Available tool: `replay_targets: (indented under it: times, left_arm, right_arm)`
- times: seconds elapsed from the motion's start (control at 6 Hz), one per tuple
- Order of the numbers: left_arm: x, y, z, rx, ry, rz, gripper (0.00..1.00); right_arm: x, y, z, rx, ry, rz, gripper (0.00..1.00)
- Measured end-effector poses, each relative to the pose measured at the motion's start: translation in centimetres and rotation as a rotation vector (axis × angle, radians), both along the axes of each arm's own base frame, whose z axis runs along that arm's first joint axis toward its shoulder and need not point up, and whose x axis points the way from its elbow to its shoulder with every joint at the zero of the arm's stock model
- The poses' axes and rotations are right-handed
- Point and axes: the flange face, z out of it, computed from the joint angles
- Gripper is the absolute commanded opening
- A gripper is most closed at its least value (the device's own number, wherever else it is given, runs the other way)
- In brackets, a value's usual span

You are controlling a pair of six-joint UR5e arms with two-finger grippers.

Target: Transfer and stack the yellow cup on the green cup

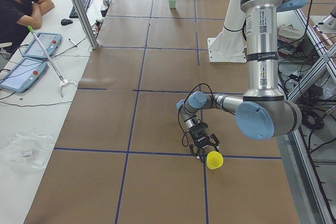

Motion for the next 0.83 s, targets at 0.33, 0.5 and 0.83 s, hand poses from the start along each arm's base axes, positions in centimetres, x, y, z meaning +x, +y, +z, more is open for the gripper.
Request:
replay_targets:
  times: [0.33, 0.5, 0.83]
  left_arm:
    - [0.09, 0.55, 0.48, 0.0, -0.019, 0.003, 0.31]
    - [-0.15, 0.73, 0.69, 0.002, -0.029, -0.002, 0.2]
    - [-0.68, 1.06, 1.07, 0.0, -0.041, 0.001, 0.16]
  right_arm:
    - [-0.01, -0.01, -0.11, 0.001, -0.002, 0.001, 1.0]
    - [-0.02, -0.01, -0.36, 0.004, -0.004, 0.002, 1.0]
    - [-0.03, -0.01, -0.79, 0.009, -0.005, 0.005, 1.0]
